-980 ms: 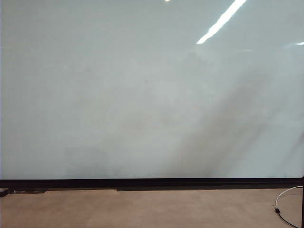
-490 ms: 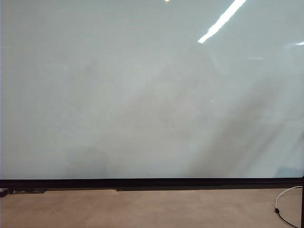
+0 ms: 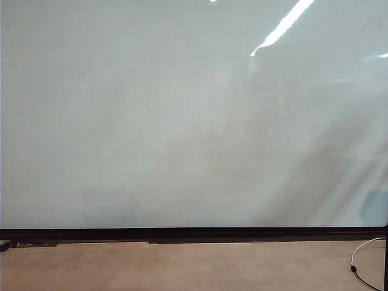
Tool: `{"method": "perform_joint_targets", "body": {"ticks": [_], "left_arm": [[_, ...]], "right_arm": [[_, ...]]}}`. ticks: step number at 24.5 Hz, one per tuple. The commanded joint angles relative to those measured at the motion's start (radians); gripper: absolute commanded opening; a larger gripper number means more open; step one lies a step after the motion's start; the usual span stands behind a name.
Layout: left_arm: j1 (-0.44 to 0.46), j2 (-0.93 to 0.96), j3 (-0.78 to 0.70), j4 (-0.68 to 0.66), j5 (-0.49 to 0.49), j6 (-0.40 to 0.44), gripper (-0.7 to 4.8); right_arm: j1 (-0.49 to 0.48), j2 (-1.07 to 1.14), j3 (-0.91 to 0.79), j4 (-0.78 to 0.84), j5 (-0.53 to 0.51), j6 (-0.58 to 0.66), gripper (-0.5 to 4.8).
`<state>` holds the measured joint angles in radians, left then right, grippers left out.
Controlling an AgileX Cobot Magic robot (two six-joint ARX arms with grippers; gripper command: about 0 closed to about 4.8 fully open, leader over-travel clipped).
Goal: Pick up the pen on the shelf to the right of the whiteboard and draw a check mark.
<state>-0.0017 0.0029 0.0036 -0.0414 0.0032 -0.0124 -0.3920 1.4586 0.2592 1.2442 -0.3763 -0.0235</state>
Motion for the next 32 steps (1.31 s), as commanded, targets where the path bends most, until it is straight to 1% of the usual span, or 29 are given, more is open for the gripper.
{"method": "perform_joint_targets", "body": {"ticks": [1, 7, 13, 15, 18, 32], "left_arm": [[0.000, 0.000, 0.003, 0.013, 0.000, 0.005, -0.05], [0.000, 0.000, 0.003, 0.013, 0.000, 0.004, -0.04], [0.000, 0.000, 0.003, 0.013, 0.000, 0.005, -0.05], [0.000, 0.000, 0.003, 0.013, 0.000, 0.005, -0.04], [0.000, 0.000, 0.003, 0.013, 0.000, 0.005, -0.04], [0.000, 0.000, 0.003, 0.013, 0.000, 0.005, -0.04]], "right_arm": [[-0.014, 0.027, 0.033, 0.021, -0.013, -0.016, 2.57], [-0.059, 0.109, 0.097, 0.038, -0.078, -0.008, 2.58], [-0.065, 0.207, 0.174, 0.048, -0.143, 0.016, 2.57], [-0.068, 0.254, 0.201, 0.067, -0.148, 0.046, 2.57], [-0.068, 0.306, 0.224, 0.124, -0.158, 0.059, 2.57], [-0.072, 0.433, 0.315, 0.164, -0.204, 0.087, 2.57]]}}
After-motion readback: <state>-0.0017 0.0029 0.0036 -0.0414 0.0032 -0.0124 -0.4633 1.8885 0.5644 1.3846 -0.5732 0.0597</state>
